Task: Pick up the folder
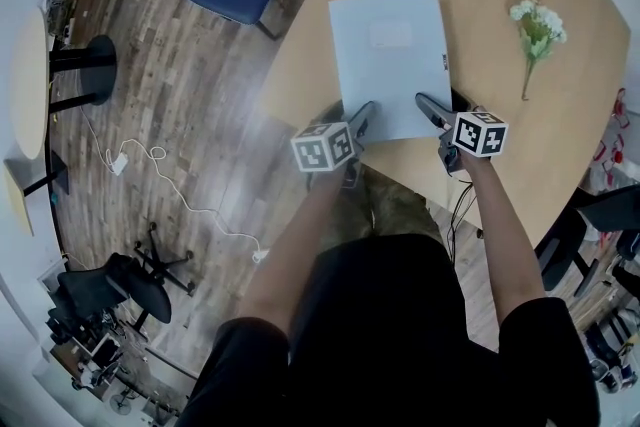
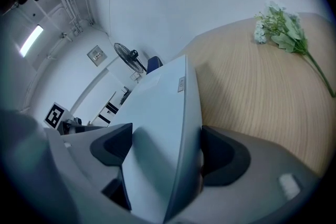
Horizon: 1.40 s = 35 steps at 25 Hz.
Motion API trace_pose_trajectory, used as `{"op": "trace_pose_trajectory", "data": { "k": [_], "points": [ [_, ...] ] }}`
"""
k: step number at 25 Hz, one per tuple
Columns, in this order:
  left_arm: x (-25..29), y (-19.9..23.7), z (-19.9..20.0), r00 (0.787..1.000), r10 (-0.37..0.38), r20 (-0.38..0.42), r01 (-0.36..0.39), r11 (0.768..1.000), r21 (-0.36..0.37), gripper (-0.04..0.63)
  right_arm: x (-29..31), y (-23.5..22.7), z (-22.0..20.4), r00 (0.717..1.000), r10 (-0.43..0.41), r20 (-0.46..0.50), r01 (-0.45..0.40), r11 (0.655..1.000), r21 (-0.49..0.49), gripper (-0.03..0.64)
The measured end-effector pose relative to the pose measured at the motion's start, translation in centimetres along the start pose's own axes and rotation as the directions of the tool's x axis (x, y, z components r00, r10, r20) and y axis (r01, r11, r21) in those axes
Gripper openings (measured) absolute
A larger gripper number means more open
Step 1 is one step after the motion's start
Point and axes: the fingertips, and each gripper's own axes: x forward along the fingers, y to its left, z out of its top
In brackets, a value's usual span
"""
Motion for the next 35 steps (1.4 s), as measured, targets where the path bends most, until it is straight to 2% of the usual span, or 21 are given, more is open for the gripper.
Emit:
{"op": "trace_pose_trajectory", "data": {
  "k": [4, 10, 18, 22, 27, 35],
  "points": [
    [-1.0, -0.1, 0.4, 0.999, 0.011, 0.039, -0.012, 0.999, 0.033, 0.299, -0.2, 1.0, 0.1, 1.000, 0.010, 0.008, -0.010, 1.000, -0.012, 0.408],
    [-3.4, -1.0, 2.2, 0.994, 0.004, 0.113, -0.019, 0.991, 0.134, 0.301, -1.1, 3.6, 1.2, 0.998, 0.025, 0.066, -0.020, 0.997, -0.071, 0.407],
    [-10.2, -4.6, 6.3, 0.965, -0.050, 0.258, -0.011, 0.974, 0.228, 0.308, -5.4, 10.7, 5.6, 0.978, 0.063, 0.198, -0.018, 0.976, -0.219, 0.407],
    [-15.0, -6.5, 7.7, 0.938, -0.067, 0.340, -0.026, 0.965, 0.261, 0.311, -8.0, 15.4, 7.1, 0.962, 0.108, 0.252, -0.026, 0.952, -0.306, 0.407],
    [-21.0, -8.7, 9.5, 0.899, -0.089, 0.430, -0.065, 0.941, 0.331, 0.319, -11.2, 21.1, 8.2, 0.932, 0.156, 0.326, -0.023, 0.926, -0.377, 0.407],
    [-30.3, -11.7, 13.2, 0.816, -0.170, 0.553, -0.110, 0.892, 0.437, 0.321, -15.6, 30.1, 10.8, 0.854, 0.236, 0.464, -0.011, 0.899, -0.437, 0.407]
  ]
}}
